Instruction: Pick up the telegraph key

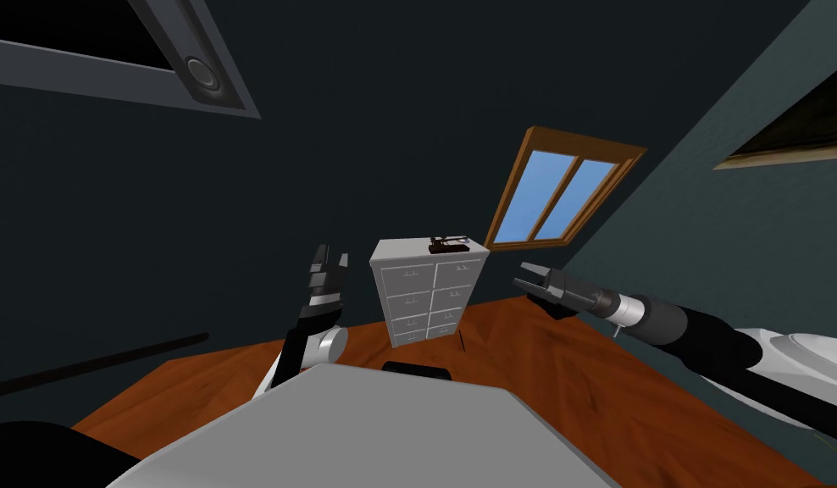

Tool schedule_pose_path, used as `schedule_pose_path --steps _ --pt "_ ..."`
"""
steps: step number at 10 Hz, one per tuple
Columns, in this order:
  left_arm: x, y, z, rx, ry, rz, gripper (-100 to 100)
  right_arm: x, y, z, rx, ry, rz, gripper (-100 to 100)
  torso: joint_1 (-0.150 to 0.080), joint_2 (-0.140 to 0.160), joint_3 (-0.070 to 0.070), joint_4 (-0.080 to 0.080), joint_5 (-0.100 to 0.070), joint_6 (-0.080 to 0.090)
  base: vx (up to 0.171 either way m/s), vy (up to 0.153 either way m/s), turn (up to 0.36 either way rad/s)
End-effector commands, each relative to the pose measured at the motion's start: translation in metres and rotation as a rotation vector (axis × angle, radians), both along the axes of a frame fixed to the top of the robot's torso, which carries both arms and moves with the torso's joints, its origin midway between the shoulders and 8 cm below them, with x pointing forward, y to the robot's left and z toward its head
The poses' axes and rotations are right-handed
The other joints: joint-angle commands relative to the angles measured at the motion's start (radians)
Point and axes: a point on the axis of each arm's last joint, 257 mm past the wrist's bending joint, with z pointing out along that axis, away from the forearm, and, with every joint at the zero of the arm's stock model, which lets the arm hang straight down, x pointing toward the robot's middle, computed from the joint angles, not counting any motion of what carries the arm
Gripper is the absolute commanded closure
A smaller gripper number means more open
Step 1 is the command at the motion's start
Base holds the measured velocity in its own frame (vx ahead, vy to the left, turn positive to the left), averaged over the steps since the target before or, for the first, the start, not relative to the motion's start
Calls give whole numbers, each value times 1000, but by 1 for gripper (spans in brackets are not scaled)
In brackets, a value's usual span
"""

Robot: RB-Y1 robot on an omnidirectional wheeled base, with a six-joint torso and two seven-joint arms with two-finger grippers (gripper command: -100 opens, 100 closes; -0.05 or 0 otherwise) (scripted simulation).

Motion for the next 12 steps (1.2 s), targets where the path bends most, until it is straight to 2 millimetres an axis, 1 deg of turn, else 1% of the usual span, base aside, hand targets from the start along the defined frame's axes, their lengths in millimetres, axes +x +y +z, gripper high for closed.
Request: schedule_pose_path --steps 1,3,4,5,6,7,8,9,10,11,12 --pt "0 0 0 0 0 0 0 2 -9 2 -81 8 3 -100 0 0 0 0 0 0 13 -10 47" --pt "0 0 0 0 0 0 0 5 -4 3 -111 15 27 -100 0 0 0 0 0 0 10 -9 9" --pt "0 0 0 0 0 0 0 7 -12 5 -177 21 27 -100 0 0 0 0 0 0 15 -2 56" --pt "0 0 0 0 0 0 0 9 -8 6 -198 26 44 -100 0 -1 0 0 0 0 17 -3 33" --pt "0 0 0 0 0 0 0 11 -17 8 -255 30 39 -100 1 -1 0 0 0 0 26 -1 57" --pt "0 0 0 0 0 0 0 14 -12 8 -279 35 59 -100 1 -1 -1 0 0 0 22 -1 36" --pt "0 0 0 0 0 0 0 14 -10 9 -286 36 64 -100 1 -1 -1 0 0 0 10 1 0" --pt "0 0 0 0 0 0 0 18 -17 11 -349 42 68 -100 1 -1 0 0 0 0 22 3 74" --pt "0 0 0 0 0 0 0 19 -13 12 -368 46 84 -100 1 -1 -1 0 0 0 26 2 45" --pt "0 0 0 0 0 0 0 22 -20 14 -424 51 84 -100 1 -1 -1 0 0 0 33 11 76" --pt "0 0 0 0 0 0 0 25 -15 15 -446 55 103 -100 2 -2 -1 -1 0 0 34 9 37"
